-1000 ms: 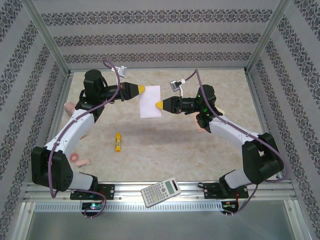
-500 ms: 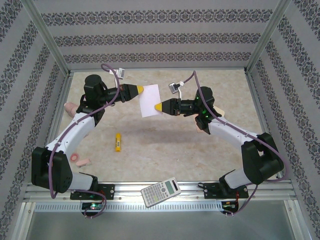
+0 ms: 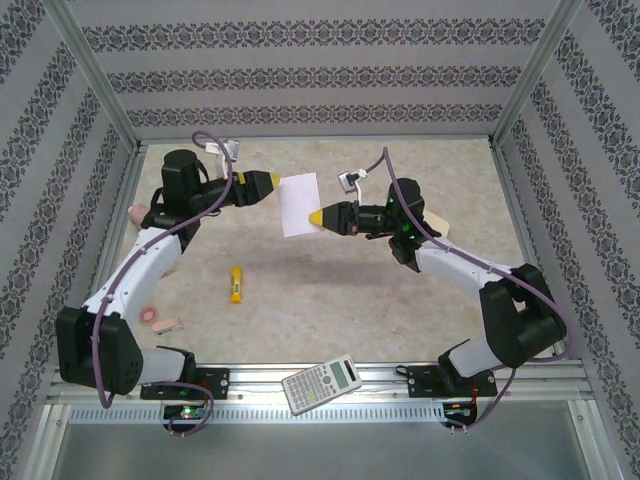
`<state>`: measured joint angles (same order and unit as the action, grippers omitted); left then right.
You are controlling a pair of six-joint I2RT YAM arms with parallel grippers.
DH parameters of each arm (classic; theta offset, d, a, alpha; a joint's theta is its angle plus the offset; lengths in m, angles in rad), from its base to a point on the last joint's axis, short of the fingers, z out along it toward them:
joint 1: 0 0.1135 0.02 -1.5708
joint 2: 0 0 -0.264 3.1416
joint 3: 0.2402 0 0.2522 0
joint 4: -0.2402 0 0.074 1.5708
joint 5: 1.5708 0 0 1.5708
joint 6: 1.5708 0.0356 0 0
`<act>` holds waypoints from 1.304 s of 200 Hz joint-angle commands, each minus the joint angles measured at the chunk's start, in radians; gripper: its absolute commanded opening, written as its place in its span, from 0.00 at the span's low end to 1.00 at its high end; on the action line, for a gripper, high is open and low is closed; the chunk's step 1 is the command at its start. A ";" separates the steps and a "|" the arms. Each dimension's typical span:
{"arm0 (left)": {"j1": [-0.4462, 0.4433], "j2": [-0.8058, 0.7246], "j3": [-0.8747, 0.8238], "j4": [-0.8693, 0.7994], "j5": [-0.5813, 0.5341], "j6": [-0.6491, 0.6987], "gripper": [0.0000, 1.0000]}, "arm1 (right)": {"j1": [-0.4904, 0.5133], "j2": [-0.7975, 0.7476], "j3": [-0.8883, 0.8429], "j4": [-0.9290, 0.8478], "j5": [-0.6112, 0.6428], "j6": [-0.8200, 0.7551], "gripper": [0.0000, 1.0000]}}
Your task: Place the letter into the envelope and seal it
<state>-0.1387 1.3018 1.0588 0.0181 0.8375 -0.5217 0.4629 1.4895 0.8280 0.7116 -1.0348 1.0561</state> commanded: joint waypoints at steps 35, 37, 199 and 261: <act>0.032 -0.099 0.039 -0.329 -0.367 0.186 1.00 | 0.044 0.168 -0.038 -0.004 0.170 0.031 0.00; 0.033 -0.099 0.038 -0.329 -0.366 0.186 1.00 | 0.045 0.176 -0.037 -0.002 0.174 0.032 0.00; 0.036 -0.137 -0.083 -0.264 -0.275 0.143 1.00 | 0.086 0.453 0.017 -0.158 0.279 -0.124 0.09; 0.039 -0.121 -0.088 -0.232 -0.257 0.123 1.00 | 0.085 0.407 0.062 -0.357 0.325 -0.212 0.39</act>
<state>-0.1154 1.1751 0.9756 -0.2680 0.5533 -0.3782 0.5350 1.9377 0.8555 0.4480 -0.7403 0.9062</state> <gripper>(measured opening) 0.997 0.345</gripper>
